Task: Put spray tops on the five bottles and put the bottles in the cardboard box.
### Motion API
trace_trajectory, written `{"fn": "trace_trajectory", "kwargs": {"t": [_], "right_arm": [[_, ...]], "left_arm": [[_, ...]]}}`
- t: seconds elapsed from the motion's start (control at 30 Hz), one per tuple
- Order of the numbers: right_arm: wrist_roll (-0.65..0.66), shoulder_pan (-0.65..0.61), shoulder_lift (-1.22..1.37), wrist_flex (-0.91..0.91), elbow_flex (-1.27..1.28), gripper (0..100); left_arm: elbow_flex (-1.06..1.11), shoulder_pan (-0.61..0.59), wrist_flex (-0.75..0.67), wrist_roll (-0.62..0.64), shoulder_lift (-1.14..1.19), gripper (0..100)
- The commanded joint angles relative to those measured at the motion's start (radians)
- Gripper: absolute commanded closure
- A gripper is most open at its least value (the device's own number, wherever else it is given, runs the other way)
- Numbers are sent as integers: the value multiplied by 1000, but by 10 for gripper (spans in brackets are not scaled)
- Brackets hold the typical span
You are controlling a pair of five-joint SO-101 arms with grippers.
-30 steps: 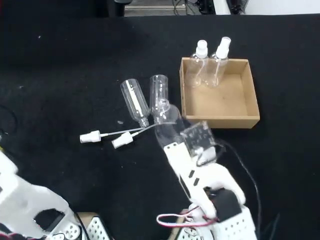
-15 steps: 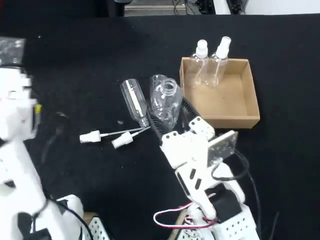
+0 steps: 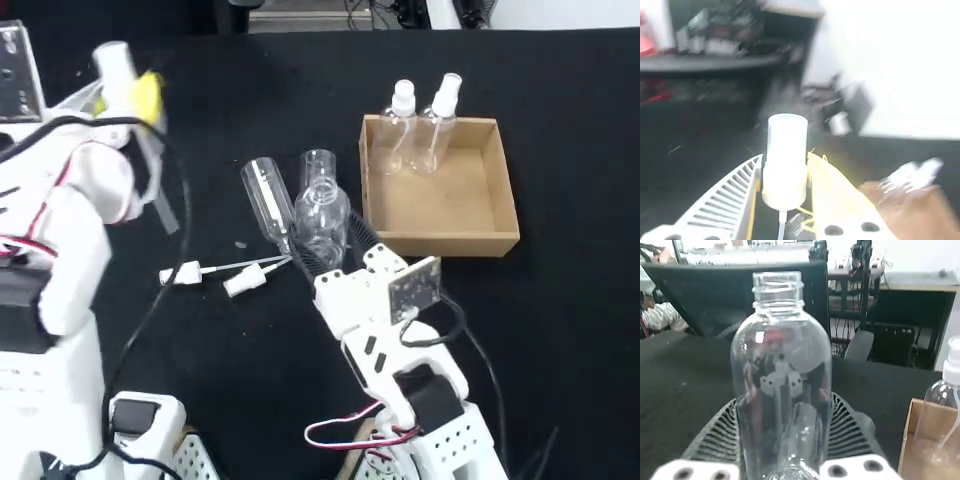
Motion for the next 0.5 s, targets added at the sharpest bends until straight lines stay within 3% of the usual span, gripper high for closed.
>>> {"fn": "trace_trajectory", "kwargs": {"t": [0.0, 0.23, 0.47], "right_arm": [[-6, -11, -82, -23, 16, 987], [-3, -11, -91, -23, 19, 987], [-2, -11, -99, 18, 19, 987]], "left_arm": [[-56, 110, -126, 38, -20, 967], [-56, 182, -239, 109, -20, 968], [-27, 268, -189, 106, -20, 965]]}}
